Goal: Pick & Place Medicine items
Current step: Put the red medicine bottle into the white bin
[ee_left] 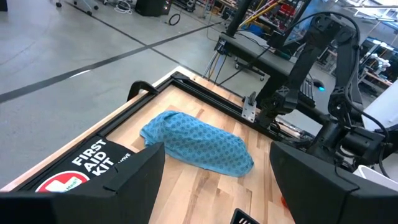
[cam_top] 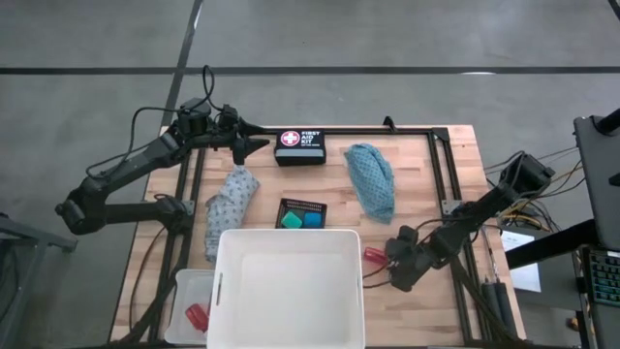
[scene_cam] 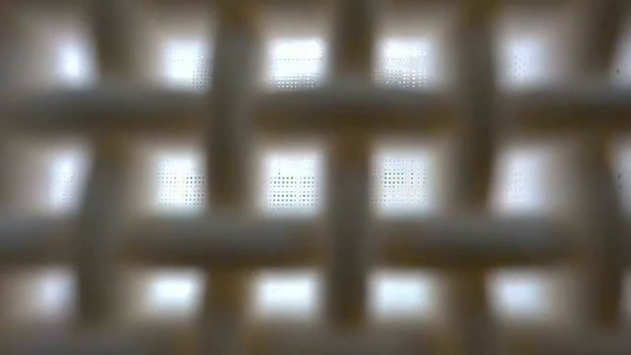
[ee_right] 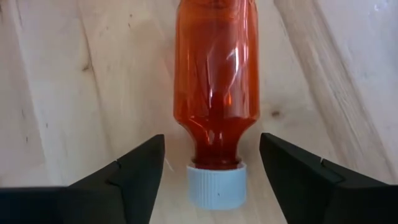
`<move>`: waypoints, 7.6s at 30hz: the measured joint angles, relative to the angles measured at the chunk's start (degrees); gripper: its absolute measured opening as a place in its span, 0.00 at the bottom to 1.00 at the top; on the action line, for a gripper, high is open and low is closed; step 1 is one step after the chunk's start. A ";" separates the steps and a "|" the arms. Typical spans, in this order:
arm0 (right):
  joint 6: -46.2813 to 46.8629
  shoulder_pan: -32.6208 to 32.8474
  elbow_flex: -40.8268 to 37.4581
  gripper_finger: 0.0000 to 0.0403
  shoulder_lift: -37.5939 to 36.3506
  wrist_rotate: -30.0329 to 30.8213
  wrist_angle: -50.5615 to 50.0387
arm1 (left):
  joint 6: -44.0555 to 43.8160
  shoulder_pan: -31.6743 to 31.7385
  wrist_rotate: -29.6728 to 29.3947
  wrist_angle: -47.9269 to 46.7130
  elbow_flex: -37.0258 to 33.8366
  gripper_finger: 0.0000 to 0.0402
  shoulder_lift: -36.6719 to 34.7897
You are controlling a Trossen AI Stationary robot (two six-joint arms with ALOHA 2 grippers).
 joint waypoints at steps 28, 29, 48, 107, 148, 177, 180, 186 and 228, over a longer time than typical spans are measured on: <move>0.18 0.00 0.07 0.29 1.08 0.68 1.22 | 0.00 0.02 0.00 0.00 0.00 0.74 0.00; 0.13 0.00 0.03 0.30 0.87 0.83 1.20 | 0.00 0.01 -0.01 0.00 0.00 0.74 0.00; -3.12 -0.04 -0.04 0.29 -26.06 14.86 -8.14 | 0.00 0.00 -0.01 0.00 0.00 0.74 0.00; -46.34 -30.07 45.57 0.31 5.73 22.28 -10.26 | 0.00 0.02 -0.02 0.00 0.00 0.74 0.00; -57.58 -40.82 59.04 0.32 18.90 11.27 -8.54 | -33.44 -11.10 -3.72 5.59 0.15 0.74 1.54; -59.89 -41.20 58.64 0.32 19.01 5.92 -0.14 | -33.44 -15.26 -6.30 11.30 0.17 0.74 5.40; -59.86 -41.20 58.64 0.32 19.01 4.77 -0.15 | -33.44 -15.26 -6.32 11.30 0.17 0.73 5.40; -59.86 -41.20 58.49 0.34 19.01 4.60 -0.16 | -33.44 -15.26 -6.49 11.28 0.17 0.65 5.40; -57.21 -41.13 58.14 0.55 19.01 4.80 0.15 | -35.01 -15.28 -6.69 10.67 0.11 0.32 5.38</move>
